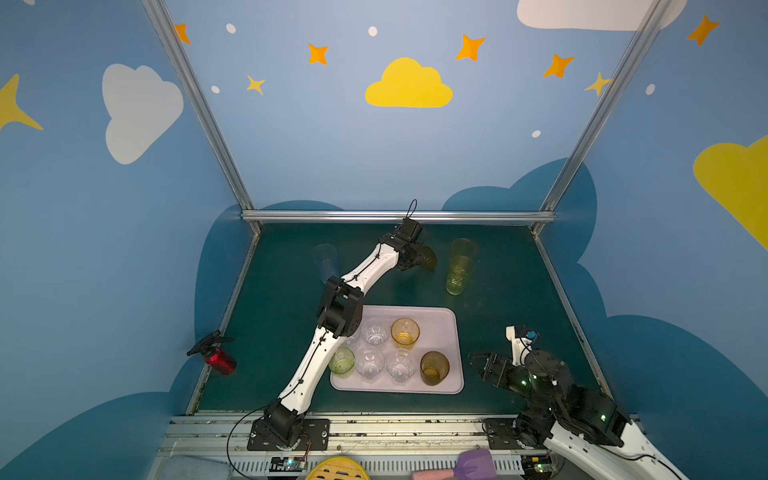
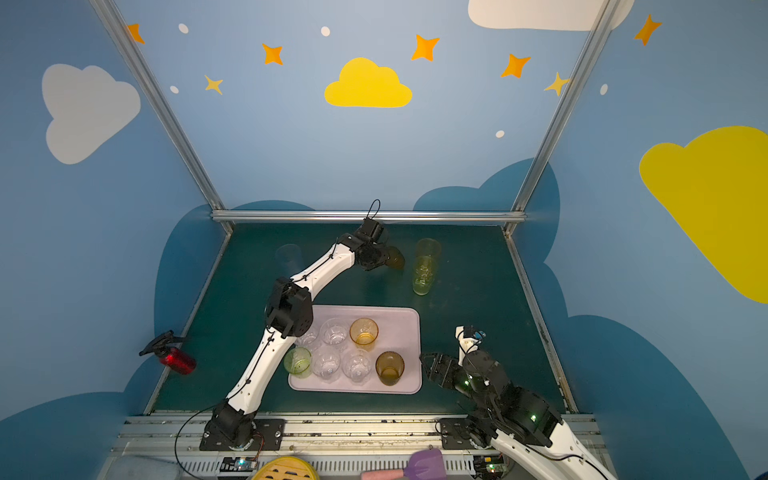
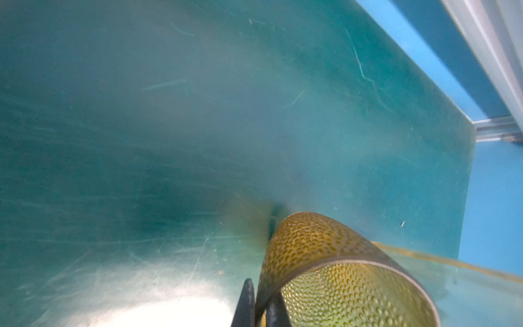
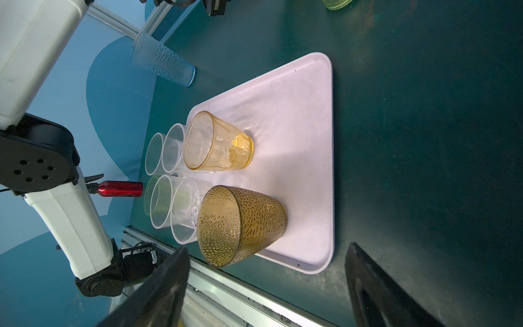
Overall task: Place the glasses into the tray
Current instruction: 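Lower the left gripper onto the olive dotted glass rim and close it, then lift the olive dotted glass and carry it over the tray with the left gripper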
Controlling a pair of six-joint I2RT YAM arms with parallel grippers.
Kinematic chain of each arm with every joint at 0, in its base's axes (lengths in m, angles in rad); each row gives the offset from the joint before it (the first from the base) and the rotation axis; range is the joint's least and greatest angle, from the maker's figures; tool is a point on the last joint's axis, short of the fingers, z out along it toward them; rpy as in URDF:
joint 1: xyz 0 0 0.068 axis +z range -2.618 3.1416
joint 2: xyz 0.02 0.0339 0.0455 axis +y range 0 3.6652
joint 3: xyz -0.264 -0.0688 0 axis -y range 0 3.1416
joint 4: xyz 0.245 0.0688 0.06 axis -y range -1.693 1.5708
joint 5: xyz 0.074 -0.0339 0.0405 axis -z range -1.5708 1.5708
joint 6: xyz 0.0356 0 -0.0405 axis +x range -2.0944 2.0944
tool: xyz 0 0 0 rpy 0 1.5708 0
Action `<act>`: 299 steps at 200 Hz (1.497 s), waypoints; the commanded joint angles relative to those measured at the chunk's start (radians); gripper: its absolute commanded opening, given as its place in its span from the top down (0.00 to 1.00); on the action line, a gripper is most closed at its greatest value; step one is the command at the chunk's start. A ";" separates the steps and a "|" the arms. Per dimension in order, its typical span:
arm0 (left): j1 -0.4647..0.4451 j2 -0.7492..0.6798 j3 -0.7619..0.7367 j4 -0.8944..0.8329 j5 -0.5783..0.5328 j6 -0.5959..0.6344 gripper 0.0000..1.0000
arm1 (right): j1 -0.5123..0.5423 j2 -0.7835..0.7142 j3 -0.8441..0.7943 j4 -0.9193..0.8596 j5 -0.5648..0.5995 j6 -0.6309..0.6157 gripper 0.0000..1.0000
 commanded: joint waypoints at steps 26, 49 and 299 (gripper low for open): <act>0.004 -0.183 -0.177 0.001 0.018 0.057 0.96 | -0.005 0.009 -0.014 0.044 -0.003 0.016 0.15; 0.004 -0.286 -0.321 0.054 0.020 0.071 0.96 | -0.006 0.009 -0.011 0.044 0.003 0.019 0.15; -0.266 -1.105 -1.106 0.141 -0.245 0.164 0.96 | -0.015 -0.011 0.024 0.010 0.015 0.057 0.15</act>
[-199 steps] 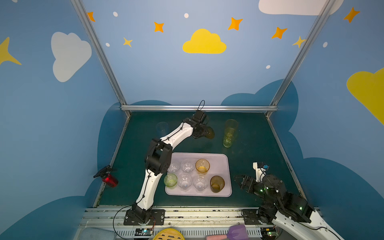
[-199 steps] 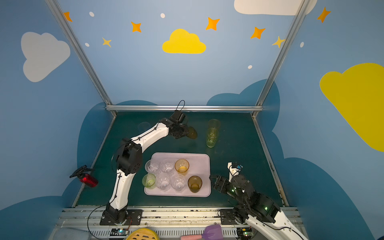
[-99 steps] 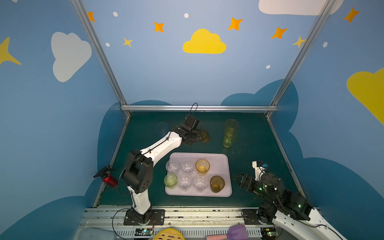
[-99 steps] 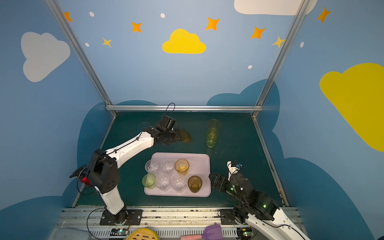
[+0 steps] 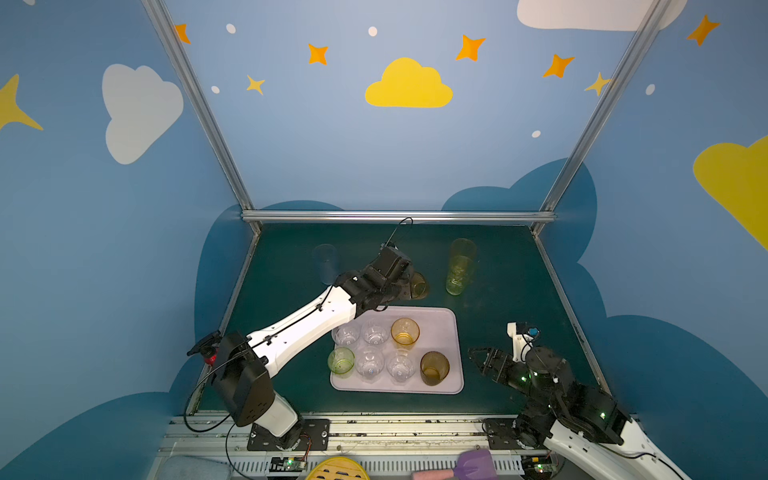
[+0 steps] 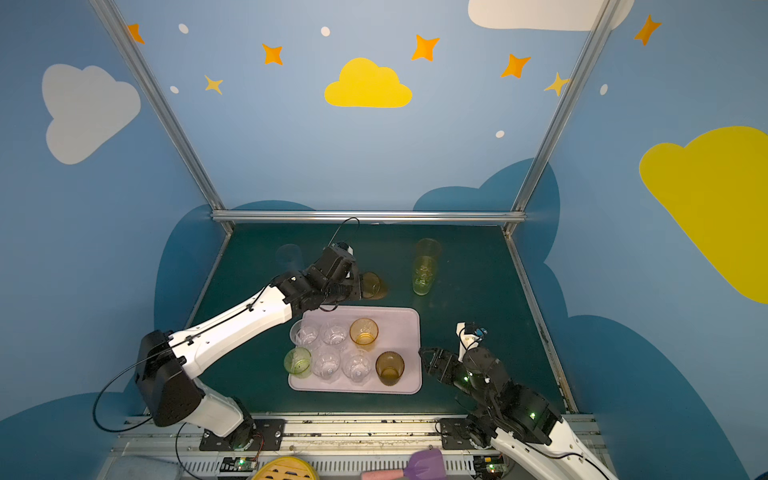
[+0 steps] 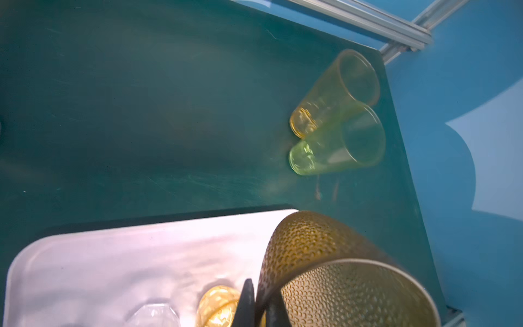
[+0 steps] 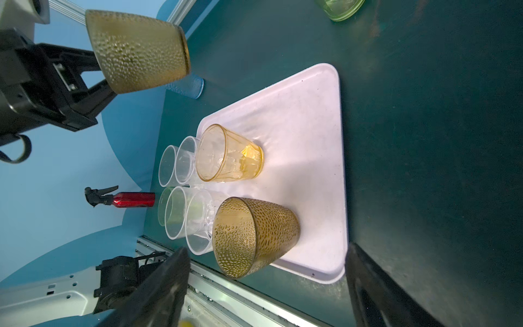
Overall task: Place the glasses into the tray
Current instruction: 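Lift the olive dotted glass and carry it over the tray with the left gripper, then lower the olive dotted glass onto the tray beside the amber glass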
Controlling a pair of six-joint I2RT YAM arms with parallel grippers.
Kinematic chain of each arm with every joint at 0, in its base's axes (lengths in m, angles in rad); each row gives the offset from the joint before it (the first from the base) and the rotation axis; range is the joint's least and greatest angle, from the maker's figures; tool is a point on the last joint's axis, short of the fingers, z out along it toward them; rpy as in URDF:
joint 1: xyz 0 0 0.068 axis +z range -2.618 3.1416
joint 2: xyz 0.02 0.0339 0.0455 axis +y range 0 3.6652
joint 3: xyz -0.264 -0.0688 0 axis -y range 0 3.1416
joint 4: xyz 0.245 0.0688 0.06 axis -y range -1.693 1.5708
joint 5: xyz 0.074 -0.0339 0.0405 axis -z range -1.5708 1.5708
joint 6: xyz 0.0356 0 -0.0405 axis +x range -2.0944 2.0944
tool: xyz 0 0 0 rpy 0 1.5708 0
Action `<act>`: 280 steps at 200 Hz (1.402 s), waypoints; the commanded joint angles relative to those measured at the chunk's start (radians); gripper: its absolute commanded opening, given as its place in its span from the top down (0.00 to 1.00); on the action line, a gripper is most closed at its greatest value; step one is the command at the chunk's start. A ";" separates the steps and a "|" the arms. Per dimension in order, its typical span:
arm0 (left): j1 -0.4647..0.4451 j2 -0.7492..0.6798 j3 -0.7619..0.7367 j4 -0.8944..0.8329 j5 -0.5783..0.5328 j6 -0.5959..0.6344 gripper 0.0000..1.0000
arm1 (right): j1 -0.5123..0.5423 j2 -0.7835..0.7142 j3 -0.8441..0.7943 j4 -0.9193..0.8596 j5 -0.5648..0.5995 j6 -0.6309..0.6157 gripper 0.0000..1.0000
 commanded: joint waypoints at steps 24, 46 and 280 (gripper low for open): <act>-0.063 -0.055 -0.039 -0.028 -0.057 0.027 0.96 | -0.007 -0.052 0.000 -0.040 0.009 0.032 0.15; -0.100 -0.083 -0.051 -0.040 -0.054 0.038 0.96 | -0.006 -0.073 -0.006 -0.045 0.007 0.046 0.15; -0.230 0.043 -0.057 -0.082 -0.133 0.079 0.96 | -0.009 -0.136 -0.049 -0.107 -0.053 0.120 0.15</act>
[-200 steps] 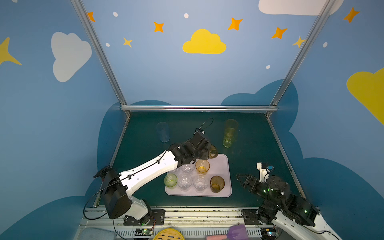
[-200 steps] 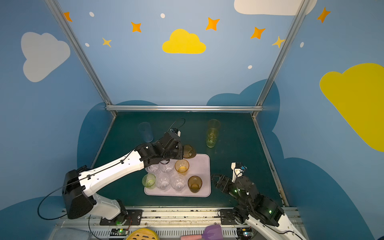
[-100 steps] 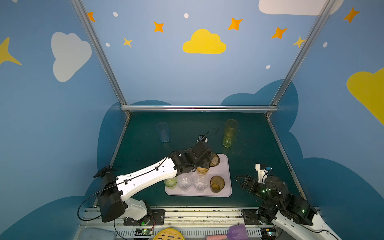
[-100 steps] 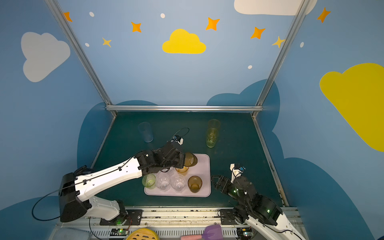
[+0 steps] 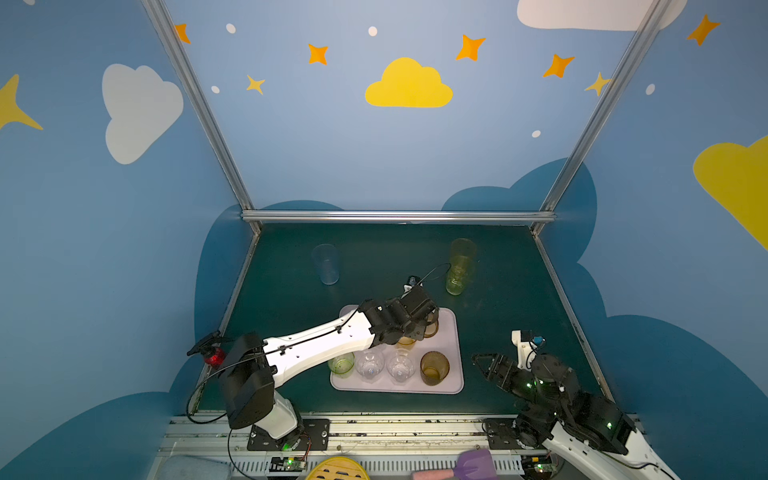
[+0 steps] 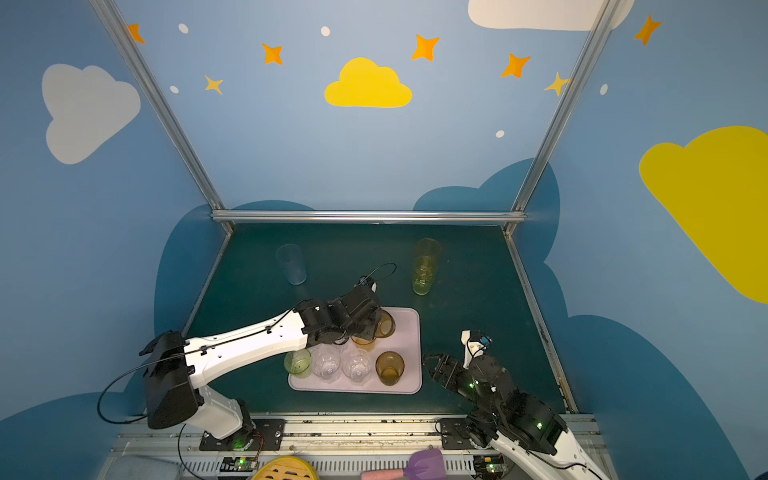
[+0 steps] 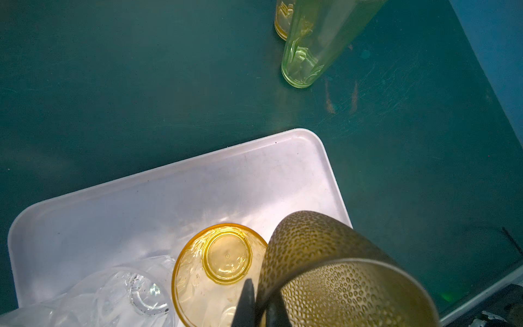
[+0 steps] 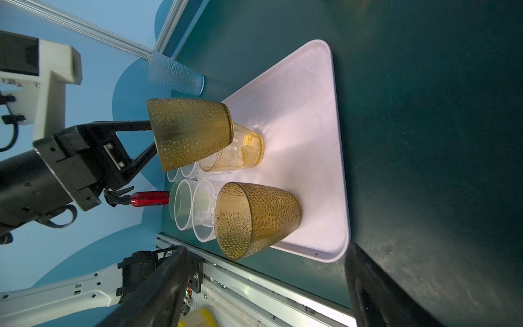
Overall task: Place the glasses into the tray
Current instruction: 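Lower the olive dotted glass onto the tray beside the amber glass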
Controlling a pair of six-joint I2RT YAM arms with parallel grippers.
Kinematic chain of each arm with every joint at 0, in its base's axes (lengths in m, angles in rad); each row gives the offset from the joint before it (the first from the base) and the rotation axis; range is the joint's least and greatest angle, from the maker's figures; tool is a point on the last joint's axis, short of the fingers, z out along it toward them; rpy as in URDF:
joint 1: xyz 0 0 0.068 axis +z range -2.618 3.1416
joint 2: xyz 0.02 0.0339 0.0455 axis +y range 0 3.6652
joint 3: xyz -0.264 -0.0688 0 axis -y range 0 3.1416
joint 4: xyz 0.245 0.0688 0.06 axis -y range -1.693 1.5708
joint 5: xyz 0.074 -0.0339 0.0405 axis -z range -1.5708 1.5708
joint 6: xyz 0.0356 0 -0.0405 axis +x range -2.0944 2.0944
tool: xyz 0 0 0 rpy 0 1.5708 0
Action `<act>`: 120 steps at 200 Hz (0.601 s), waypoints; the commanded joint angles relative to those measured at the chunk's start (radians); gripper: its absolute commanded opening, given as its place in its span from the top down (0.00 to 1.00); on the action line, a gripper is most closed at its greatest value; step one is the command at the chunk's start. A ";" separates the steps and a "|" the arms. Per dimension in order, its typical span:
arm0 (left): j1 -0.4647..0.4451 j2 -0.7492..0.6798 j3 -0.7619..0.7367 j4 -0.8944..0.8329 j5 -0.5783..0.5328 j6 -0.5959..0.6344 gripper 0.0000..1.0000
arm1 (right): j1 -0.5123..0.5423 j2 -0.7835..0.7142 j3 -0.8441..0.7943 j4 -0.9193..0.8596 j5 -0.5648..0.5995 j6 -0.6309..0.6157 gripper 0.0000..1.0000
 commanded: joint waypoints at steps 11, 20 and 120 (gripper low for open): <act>-0.007 0.027 0.042 -0.031 -0.003 -0.003 0.96 | -0.005 -0.027 -0.010 -0.032 -0.017 0.027 0.15; -0.009 0.036 0.051 -0.040 -0.007 -0.005 0.96 | -0.004 -0.027 -0.003 -0.033 -0.020 0.026 0.15; -0.026 0.140 0.134 -0.086 0.006 -0.005 0.96 | -0.004 0.000 0.035 -0.043 -0.019 0.016 0.15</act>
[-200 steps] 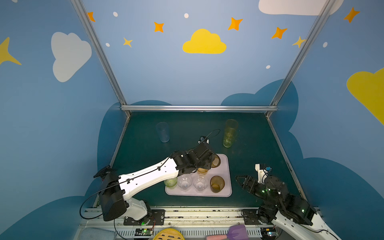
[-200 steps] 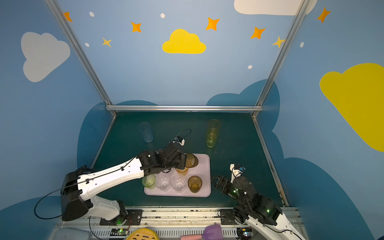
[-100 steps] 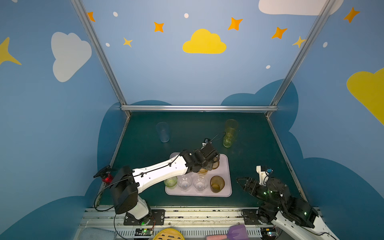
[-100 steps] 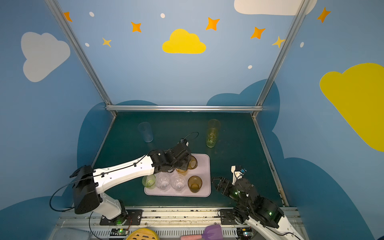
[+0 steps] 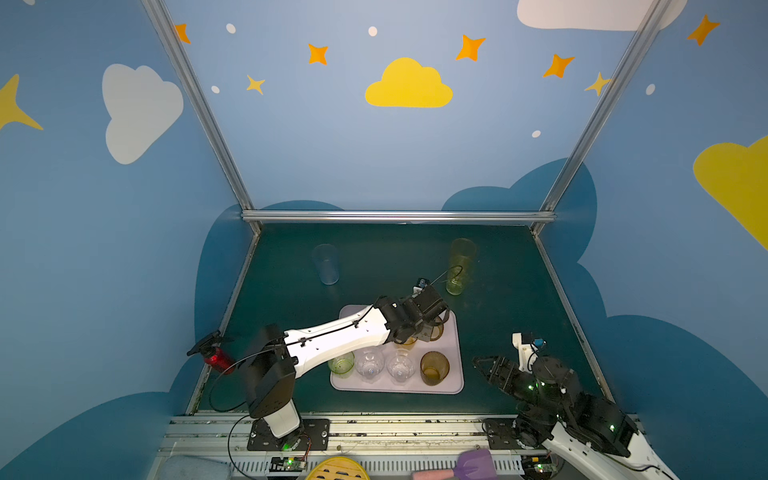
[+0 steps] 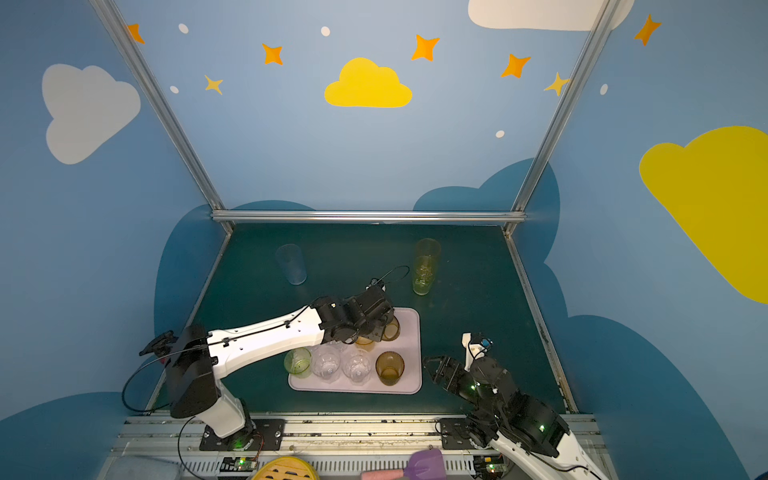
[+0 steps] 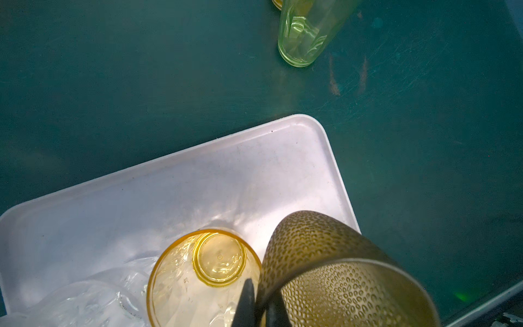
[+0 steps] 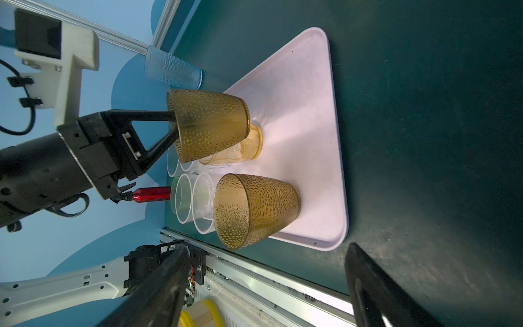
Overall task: Place the glasses into the tray
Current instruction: 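Lower the olive dotted glass onto the tray beside the amber glass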
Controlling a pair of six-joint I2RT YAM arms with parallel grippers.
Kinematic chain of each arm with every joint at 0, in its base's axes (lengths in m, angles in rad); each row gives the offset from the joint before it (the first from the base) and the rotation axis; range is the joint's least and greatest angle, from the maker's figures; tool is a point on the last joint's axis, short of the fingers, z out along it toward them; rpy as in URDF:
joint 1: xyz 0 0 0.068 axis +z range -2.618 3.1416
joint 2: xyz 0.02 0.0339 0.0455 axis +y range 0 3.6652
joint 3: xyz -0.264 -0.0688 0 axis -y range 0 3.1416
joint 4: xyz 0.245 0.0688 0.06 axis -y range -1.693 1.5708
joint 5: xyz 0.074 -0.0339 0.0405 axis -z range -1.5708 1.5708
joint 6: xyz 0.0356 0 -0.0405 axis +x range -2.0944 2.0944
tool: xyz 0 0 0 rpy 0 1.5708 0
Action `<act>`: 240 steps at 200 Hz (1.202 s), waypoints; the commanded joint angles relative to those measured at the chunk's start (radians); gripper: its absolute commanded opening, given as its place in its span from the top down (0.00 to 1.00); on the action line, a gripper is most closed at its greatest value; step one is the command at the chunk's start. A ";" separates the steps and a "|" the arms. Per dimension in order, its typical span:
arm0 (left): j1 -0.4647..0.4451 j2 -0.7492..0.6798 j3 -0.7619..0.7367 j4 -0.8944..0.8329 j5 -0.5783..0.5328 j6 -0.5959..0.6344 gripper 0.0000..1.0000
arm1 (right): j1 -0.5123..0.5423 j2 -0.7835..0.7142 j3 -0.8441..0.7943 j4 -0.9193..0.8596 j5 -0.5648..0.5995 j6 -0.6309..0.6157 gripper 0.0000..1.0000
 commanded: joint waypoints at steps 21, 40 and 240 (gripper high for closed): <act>-0.008 0.042 0.045 -0.030 0.007 -0.003 0.96 | -0.005 0.011 0.030 -0.012 0.012 -0.005 0.15; -0.008 0.061 0.059 -0.041 0.009 -0.003 0.96 | -0.004 0.014 0.036 -0.012 0.021 -0.007 0.15; -0.015 0.174 0.147 -0.139 -0.009 0.014 0.96 | -0.004 0.031 0.070 -0.074 0.078 -0.011 0.15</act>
